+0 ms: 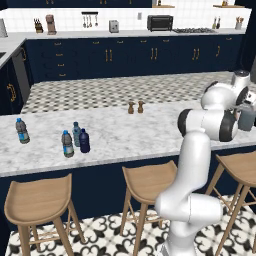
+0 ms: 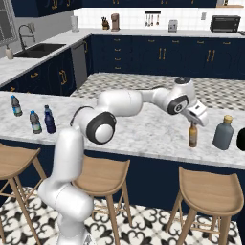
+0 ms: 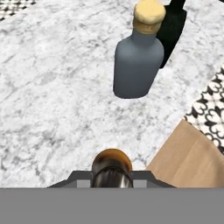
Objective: Move the plastic bottles in the middle to the plastics group, and the glass bottles in the middle to the glass group.
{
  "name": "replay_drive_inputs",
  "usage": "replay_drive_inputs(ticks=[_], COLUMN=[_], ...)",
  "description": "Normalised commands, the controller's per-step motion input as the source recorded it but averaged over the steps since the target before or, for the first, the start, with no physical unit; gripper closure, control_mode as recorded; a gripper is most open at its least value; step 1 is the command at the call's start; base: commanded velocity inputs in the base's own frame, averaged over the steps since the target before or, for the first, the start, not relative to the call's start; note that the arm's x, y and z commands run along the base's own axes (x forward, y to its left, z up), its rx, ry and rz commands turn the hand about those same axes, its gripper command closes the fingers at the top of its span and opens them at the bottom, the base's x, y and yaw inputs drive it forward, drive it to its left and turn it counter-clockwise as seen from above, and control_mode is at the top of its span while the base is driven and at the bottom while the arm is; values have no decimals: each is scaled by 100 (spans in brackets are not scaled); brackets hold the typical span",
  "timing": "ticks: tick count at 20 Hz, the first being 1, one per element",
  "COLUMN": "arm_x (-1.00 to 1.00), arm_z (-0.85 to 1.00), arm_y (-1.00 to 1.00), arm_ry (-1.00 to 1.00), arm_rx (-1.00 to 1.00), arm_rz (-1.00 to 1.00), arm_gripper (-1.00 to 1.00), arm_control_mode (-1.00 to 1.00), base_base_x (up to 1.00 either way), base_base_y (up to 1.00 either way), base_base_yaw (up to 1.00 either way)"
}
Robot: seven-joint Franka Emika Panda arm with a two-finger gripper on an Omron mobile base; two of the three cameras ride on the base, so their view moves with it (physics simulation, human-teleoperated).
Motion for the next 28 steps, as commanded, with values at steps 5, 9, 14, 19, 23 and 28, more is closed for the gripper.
replay_drive_inputs(ticks=[5, 9, 14, 19, 23, 28], arm_x=[3, 3, 0, 1, 10, 18], arm_z=[-4, -10, -24, -29, -26, -13], arm_y=[-29, -14, -1, 0, 0, -4], arm_ry=[0, 0, 0, 0, 0, -6], arm_rx=[0, 0, 0, 0, 0, 0], arm_rz=[0, 0, 0, 0, 0, 0], arm_gripper=[100, 100, 100, 100, 100, 100], arm_control_mode=[-100, -100, -100, -100, -100, -100], base_base_x=[0, 0, 0, 0, 0, 0], base_base_y=[0, 0, 0, 0, 0, 0], base_base_yaw=[0, 0, 0, 0, 0, 0])
